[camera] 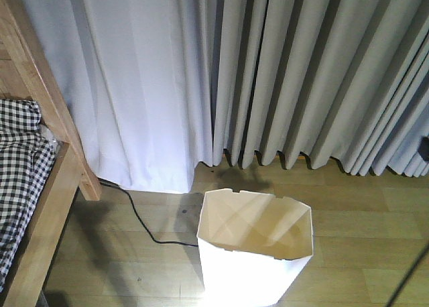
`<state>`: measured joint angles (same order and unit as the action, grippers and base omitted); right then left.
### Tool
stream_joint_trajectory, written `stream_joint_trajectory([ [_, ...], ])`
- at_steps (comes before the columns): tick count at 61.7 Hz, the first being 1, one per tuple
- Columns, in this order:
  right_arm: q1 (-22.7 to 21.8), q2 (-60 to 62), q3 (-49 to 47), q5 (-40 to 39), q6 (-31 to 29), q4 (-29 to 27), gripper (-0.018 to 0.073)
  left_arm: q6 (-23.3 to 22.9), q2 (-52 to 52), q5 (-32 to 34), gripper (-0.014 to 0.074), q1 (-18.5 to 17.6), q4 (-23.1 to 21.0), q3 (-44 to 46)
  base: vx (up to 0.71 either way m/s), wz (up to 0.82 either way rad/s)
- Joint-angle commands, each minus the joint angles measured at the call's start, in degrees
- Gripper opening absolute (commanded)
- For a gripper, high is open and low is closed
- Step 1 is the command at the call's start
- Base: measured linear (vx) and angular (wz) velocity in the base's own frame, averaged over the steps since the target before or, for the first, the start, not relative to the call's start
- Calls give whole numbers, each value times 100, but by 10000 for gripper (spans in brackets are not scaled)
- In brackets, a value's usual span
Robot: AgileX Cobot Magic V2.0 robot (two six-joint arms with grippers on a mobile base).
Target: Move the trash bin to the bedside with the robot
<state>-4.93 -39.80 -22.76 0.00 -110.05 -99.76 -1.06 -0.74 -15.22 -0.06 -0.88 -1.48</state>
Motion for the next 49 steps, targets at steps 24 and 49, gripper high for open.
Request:
stream_joint_trajectory([
  [24,395,2451,1166,49,573,-219,459,-25,-82,398,-6,-11,-15,-107,0,0],
  [49,446,3050,1340,-384,563,-219,-15,-25,-82,398,-6,-11,-15,-107,0,0],
])
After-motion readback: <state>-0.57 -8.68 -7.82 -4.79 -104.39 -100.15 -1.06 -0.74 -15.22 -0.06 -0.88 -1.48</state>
